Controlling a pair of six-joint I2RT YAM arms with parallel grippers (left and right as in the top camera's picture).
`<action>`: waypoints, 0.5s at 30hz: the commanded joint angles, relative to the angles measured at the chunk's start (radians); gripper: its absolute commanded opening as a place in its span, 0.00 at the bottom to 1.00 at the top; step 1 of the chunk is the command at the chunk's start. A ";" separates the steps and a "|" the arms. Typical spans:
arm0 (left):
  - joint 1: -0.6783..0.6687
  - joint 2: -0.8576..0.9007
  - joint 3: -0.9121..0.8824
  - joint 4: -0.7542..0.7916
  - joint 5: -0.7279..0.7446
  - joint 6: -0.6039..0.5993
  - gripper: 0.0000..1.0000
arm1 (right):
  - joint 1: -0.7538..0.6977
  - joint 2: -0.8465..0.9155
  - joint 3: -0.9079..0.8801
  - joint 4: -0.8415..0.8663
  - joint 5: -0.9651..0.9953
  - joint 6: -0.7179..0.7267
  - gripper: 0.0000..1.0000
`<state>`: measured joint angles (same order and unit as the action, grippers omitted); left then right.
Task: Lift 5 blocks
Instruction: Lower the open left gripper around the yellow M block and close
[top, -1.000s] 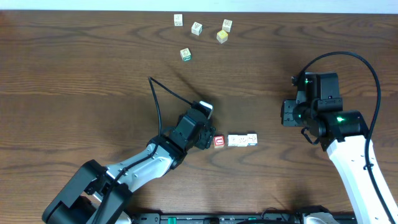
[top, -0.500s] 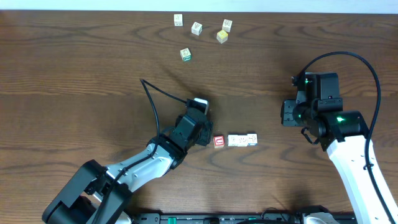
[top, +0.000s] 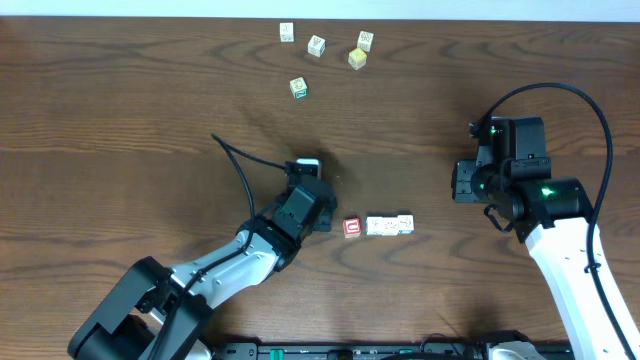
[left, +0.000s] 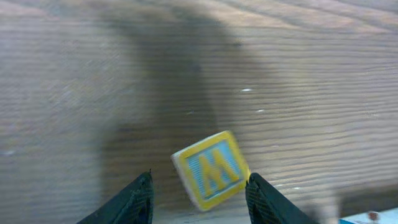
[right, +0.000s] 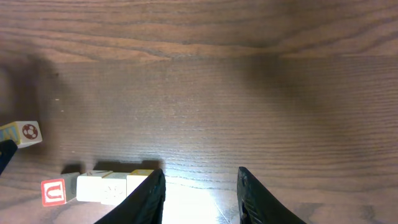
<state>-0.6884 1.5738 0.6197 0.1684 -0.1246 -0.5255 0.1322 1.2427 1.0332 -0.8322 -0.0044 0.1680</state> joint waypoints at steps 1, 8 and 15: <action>0.002 0.009 0.020 -0.005 -0.052 -0.038 0.49 | -0.013 0.003 0.018 0.002 -0.004 0.011 0.35; 0.002 0.009 0.045 0.007 -0.044 -0.037 0.49 | -0.013 0.003 0.018 0.002 -0.004 0.011 0.35; 0.002 0.009 0.085 0.014 -0.041 -0.029 0.49 | -0.013 0.003 0.018 0.002 -0.004 0.011 0.35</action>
<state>-0.6884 1.5749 0.6746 0.1829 -0.1493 -0.5510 0.1322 1.2430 1.0332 -0.8318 -0.0044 0.1684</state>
